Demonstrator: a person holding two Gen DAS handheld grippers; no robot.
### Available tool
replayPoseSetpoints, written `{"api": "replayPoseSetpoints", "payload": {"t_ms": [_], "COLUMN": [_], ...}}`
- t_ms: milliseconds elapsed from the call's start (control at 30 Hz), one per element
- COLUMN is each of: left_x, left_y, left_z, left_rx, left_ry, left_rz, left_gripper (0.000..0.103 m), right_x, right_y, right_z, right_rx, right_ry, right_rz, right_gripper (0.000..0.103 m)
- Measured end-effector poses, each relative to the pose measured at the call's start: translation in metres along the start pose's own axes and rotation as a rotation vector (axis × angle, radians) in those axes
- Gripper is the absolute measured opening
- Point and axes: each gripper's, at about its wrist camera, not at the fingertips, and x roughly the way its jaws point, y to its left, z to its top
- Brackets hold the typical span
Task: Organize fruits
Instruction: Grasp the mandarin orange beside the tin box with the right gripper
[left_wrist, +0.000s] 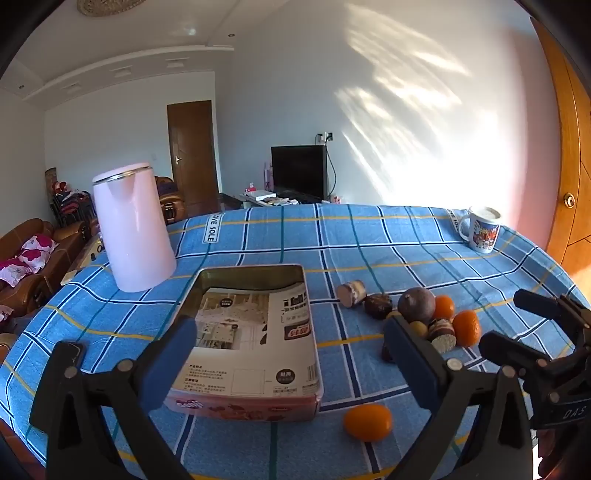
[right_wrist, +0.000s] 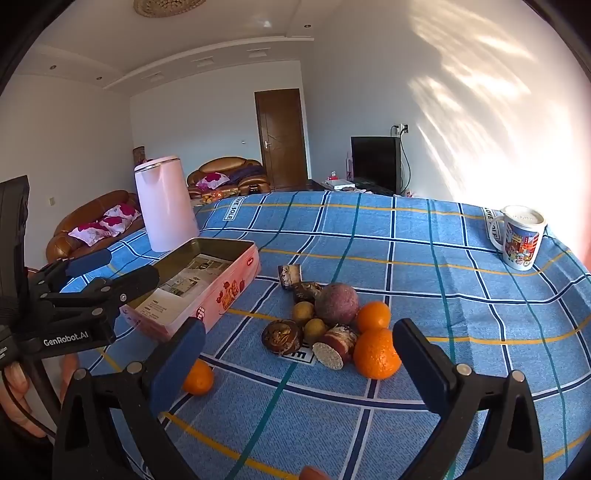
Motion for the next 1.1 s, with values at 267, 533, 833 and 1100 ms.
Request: {"api": "replayPoseSetpoints", "payload": {"t_ms": [267,533,833,1100], "left_x": [0.002,0.01,0.012,0.015], "left_y": [0.002,0.01,0.032,0.031], "left_z": [-0.003,-0.008,-0.014,-0.015], "left_rx": [0.007,-0.016,-0.04,-0.028], "left_ry": [-0.005,0.021,0.013,0.038], "left_rz": [0.008,0.019,0.057,0.026], "left_gripper": [0.103,0.103,0.103,0.103], "right_x": [0.007,0.025,0.055,0.084], "right_y": [0.01,0.037,0.062,0.084], "right_z": [-0.003,-0.011,-0.022,-0.039], "right_rx": [-0.028,-0.114,-0.168,-0.23], "right_ry": [0.006,0.039,0.14,0.284], "right_rz": [0.019,0.053,0.15,0.216], "right_gripper": [0.102,0.102,0.075,0.052]}}
